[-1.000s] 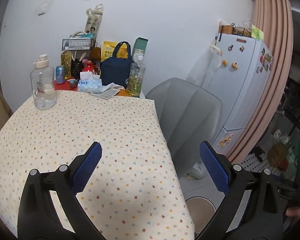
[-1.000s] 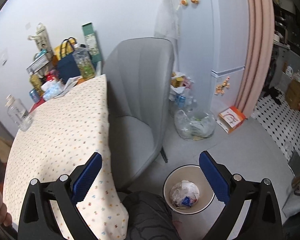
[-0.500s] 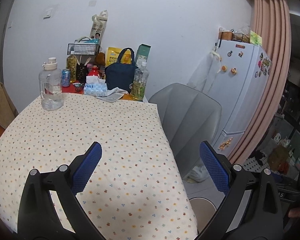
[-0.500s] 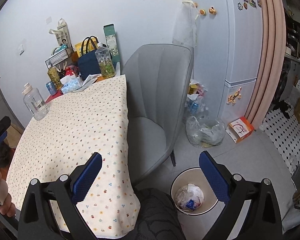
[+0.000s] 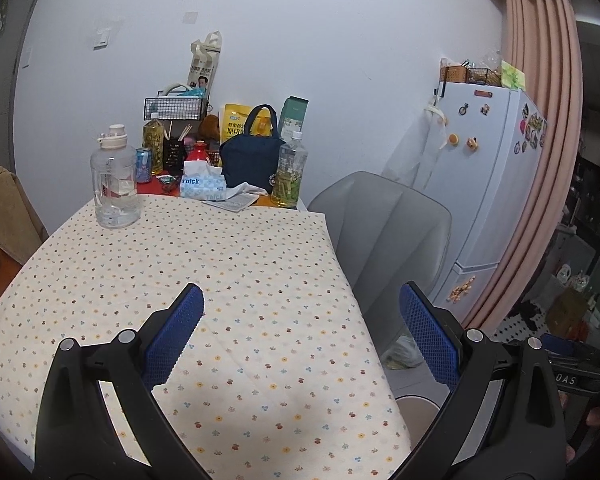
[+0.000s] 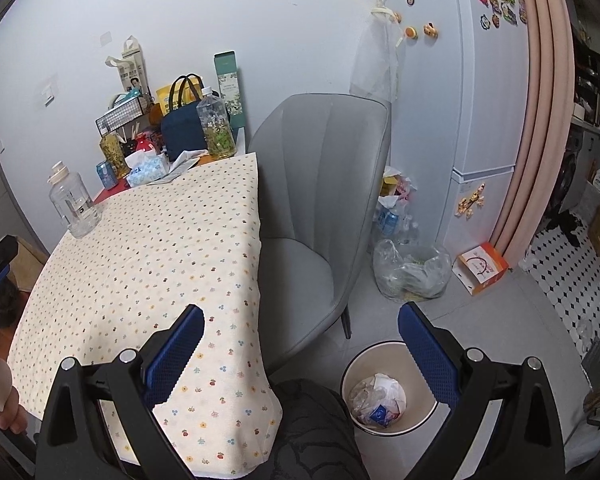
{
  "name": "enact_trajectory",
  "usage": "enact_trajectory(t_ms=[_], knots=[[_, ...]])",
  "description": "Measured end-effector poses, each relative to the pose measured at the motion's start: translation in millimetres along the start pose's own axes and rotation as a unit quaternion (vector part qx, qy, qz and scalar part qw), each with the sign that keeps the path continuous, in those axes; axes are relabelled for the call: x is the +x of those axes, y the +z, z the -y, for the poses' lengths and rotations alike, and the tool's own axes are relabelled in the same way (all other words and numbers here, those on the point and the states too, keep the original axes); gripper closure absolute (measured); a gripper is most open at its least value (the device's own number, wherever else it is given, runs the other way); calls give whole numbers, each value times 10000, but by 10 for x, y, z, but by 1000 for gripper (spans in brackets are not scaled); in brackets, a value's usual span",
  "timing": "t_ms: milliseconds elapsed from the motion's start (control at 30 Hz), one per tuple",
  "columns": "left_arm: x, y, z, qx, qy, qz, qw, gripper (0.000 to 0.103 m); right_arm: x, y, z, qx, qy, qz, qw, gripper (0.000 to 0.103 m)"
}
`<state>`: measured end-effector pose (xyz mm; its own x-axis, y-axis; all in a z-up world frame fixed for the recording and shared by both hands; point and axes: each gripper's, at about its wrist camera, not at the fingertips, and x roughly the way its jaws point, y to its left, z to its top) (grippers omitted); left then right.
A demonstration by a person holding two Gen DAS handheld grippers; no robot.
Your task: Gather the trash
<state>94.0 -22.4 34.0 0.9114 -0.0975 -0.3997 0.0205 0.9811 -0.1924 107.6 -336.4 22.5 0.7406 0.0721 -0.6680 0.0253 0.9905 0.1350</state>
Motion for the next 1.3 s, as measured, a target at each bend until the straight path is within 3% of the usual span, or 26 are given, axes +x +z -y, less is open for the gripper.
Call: enact_trajectory(t_ms=[400, 1300], knots=[[15, -36, -71, -147, 58, -87, 9998, 6, 71, -51, -10, 60, 120, -91, 9999, 8], [33, -58, -13, 137, 131, -100, 9998, 6, 86, -72, -125, -114, 332, -36, 9994, 8]])
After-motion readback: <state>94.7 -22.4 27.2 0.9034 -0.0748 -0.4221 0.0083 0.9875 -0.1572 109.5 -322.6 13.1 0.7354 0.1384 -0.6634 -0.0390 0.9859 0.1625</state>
